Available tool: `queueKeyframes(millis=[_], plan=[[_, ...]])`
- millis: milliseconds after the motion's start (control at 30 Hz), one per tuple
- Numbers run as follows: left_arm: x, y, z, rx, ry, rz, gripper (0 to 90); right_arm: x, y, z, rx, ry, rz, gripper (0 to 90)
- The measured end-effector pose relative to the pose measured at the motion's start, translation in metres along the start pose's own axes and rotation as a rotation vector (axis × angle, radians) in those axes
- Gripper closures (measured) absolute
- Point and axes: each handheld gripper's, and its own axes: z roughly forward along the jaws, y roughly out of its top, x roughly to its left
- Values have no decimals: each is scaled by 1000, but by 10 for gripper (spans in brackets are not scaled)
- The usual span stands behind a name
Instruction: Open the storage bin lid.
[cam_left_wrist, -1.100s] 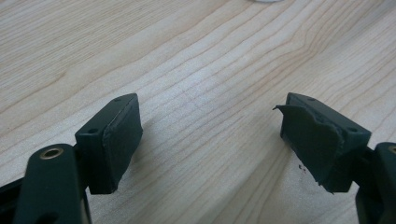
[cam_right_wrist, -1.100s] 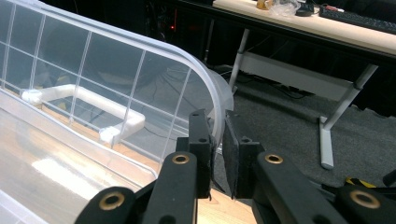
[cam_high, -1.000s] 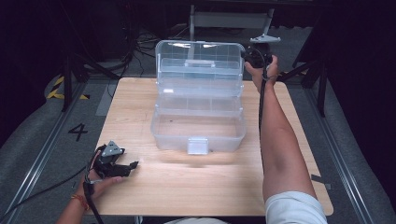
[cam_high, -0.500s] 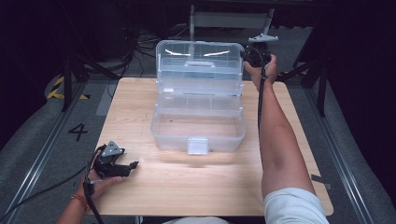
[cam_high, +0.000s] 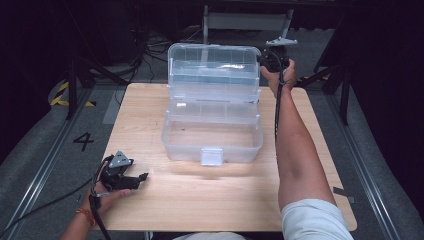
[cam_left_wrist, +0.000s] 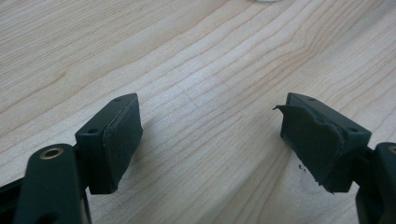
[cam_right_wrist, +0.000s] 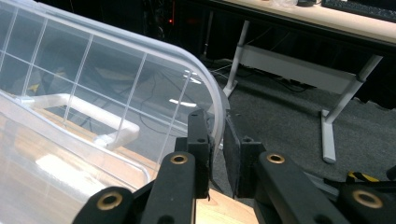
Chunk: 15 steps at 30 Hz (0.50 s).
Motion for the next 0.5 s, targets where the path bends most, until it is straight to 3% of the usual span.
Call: queueKeyframes(millis=[300,433,500], plan=[[-1,-1,0,-2,5,-8,211,1,-2,-1,3,-11,-6,799],[-1,-1,0,-3,2,-4,211,1,-5,0,31,-14,-13,799],[-1,-1,-1,0,4,-2,210,0,-8,0,27,6,-4,802]])
